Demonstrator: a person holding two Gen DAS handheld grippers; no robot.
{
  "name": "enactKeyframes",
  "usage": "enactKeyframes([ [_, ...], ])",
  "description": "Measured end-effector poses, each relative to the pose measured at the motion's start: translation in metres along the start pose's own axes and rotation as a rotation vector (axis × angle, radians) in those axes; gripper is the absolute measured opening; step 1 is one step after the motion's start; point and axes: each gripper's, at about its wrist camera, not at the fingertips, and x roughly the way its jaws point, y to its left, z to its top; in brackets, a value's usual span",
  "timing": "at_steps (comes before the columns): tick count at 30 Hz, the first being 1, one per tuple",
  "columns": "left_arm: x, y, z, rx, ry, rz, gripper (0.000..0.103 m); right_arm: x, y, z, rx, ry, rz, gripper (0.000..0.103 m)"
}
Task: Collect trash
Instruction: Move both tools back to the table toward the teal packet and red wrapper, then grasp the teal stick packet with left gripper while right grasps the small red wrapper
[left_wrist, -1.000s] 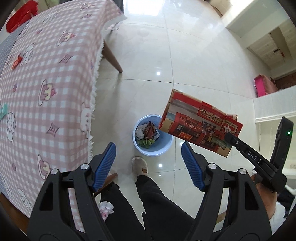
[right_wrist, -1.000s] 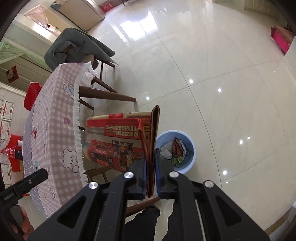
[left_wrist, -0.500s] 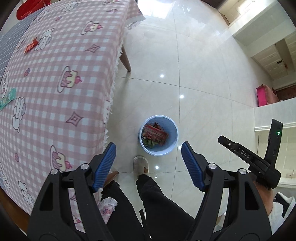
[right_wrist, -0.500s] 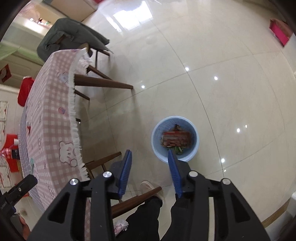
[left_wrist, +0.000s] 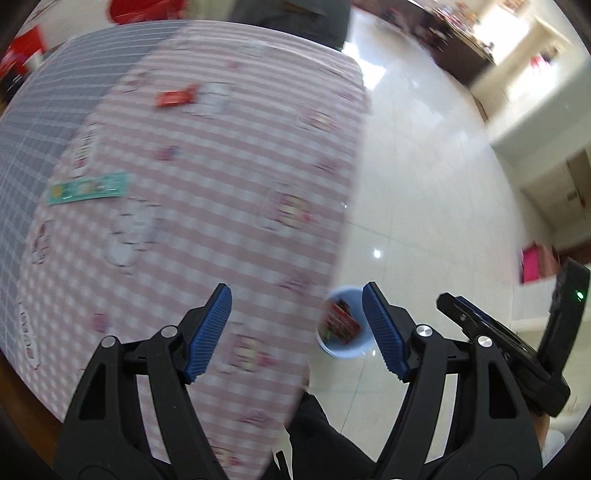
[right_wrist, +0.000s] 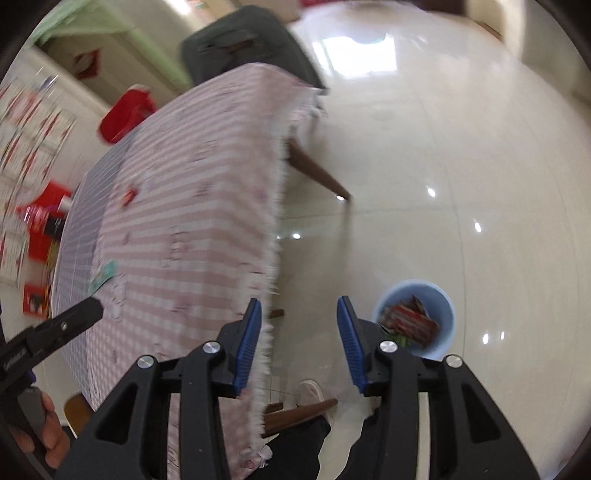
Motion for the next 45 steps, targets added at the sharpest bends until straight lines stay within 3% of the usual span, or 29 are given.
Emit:
enactKeyframes([
  [6, -0.001, 0.091, 0.017, -0.203, 0.004, 0.060, 0.072, 0.036, 0.093, 0.008, -0.144, 0.012, 0.044, 0.043],
  [11, 0.000, 0.156, 0.035, -0.356, -0.001, 0.098, 0.072, 0.061, 0.147, 0.021, -0.188, 0.013, 0.065, 0.043],
  [17, 0.013, 0.200, 0.053, -0.527, -0.004, 0.144, 0.076, 0.080, 0.194, 0.042, -0.262, 0.014, 0.083, 0.049],
  [26, 0.066, 0.215, 0.085, -0.682, 0.029, 0.221, 0.076, 0.138, 0.226, 0.107, -0.426, 0.094, 0.154, 0.049],
  [33, 0.101, 0.202, 0.110, -0.687, 0.091, 0.311, 0.075, 0.168, 0.242, 0.161, -0.518, 0.102, 0.191, 0.049],
  [38, 0.110, 0.188, 0.120, -0.639, 0.095, 0.354, 0.054, 0.190, 0.253, 0.185, -0.524, 0.120, 0.225, 0.049],
  [40, 0.111, 0.186, 0.124, -0.622, 0.087, 0.355, 0.035, 0.198, 0.259, 0.188, -0.524, 0.133, 0.242, 0.049],
  [45, 0.106, 0.192, 0.127, -0.609, 0.053, 0.305, 0.028, 0.218, 0.278, 0.191, -0.533, 0.155, 0.262, 0.049],
])
